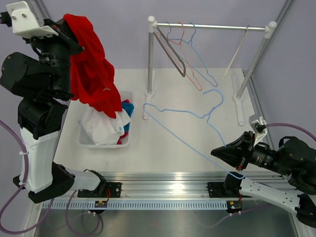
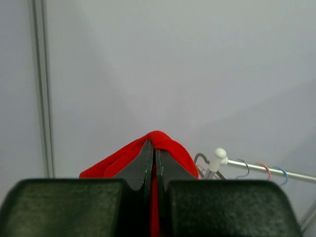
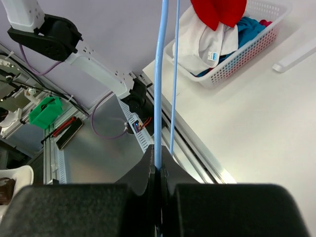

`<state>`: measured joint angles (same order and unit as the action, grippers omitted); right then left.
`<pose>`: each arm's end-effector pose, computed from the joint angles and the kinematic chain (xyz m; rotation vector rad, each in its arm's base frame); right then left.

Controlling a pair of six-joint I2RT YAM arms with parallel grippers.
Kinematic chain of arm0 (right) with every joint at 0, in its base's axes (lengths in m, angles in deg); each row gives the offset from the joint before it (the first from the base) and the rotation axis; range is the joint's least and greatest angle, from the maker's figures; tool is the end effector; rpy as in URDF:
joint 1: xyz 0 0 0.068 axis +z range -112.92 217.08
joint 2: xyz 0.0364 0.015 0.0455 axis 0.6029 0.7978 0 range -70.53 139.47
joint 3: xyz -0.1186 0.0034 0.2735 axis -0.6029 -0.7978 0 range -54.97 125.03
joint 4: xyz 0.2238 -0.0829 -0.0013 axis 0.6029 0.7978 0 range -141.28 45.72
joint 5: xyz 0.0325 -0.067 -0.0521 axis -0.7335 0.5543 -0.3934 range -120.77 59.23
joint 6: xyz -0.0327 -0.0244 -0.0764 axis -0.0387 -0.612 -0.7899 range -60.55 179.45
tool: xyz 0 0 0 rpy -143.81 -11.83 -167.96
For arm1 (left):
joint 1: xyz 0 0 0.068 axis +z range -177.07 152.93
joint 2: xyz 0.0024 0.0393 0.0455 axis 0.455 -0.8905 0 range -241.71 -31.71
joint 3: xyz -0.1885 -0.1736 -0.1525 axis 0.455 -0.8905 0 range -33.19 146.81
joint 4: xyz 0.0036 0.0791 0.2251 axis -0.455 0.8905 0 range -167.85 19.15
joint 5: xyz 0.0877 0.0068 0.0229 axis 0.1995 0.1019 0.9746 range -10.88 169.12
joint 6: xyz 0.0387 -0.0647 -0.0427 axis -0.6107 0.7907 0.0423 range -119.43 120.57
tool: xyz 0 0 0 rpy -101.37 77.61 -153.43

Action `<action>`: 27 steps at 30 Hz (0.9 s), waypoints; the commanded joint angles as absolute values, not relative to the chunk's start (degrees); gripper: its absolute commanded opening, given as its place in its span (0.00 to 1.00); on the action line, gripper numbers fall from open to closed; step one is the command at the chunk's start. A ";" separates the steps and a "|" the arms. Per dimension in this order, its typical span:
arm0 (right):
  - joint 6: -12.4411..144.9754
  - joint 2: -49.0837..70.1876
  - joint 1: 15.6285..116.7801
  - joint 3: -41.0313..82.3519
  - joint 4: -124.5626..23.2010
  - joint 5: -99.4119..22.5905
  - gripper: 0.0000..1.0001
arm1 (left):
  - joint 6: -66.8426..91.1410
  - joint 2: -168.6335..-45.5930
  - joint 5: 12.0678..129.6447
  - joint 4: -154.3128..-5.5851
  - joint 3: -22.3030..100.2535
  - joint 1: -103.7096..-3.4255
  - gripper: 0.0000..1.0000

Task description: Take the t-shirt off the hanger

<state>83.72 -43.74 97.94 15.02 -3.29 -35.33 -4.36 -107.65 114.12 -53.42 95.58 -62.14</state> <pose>0.0095 0.0296 0.4264 -0.6260 1.6839 1.1698 0.1523 -0.0532 0.6720 -0.1607 1.1605 -0.1365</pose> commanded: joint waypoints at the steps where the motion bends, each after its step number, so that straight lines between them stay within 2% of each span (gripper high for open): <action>1: 84.59 -46.88 97.63 17.35 -2.06 -35.26 0.00 | -6.63 -107.55 114.63 -58.23 99.61 -60.20 0.00; 4: 84.24 -46.45 97.63 18.24 -2.23 -33.85 0.00 | -7.52 -106.51 115.68 -60.18 95.76 -58.54 0.00; 12: 82.66 -41.35 97.63 18.41 -3.54 -25.24 0.00 | 9.86 -96.58 103.83 -64.39 65.82 -41.34 0.00; 17: 80.55 -38.89 97.63 21.40 -6.36 -23.65 0.00 | 15.59 -95.60 99.07 -67.38 53.84 -34.72 0.00; 20: 78.80 -36.96 97.63 24.47 -7.07 -18.31 0.00 | 19.35 -95.95 98.63 -68.70 47.07 -32.96 0.00; 24: 74.23 -30.83 97.63 30.43 -5.49 -1.83 0.00 | 29.29 -94.99 90.31 -70.72 33.38 -32.17 0.00; 27: 71.76 -26.77 97.63 34.57 -3.03 5.15 0.00 | 33.87 -94.29 88.61 -70.29 28.70 -32.17 0.00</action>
<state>76.73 -31.31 97.76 30.65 -2.96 -8.38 25.10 -96.28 93.86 -65.94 32.06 -32.39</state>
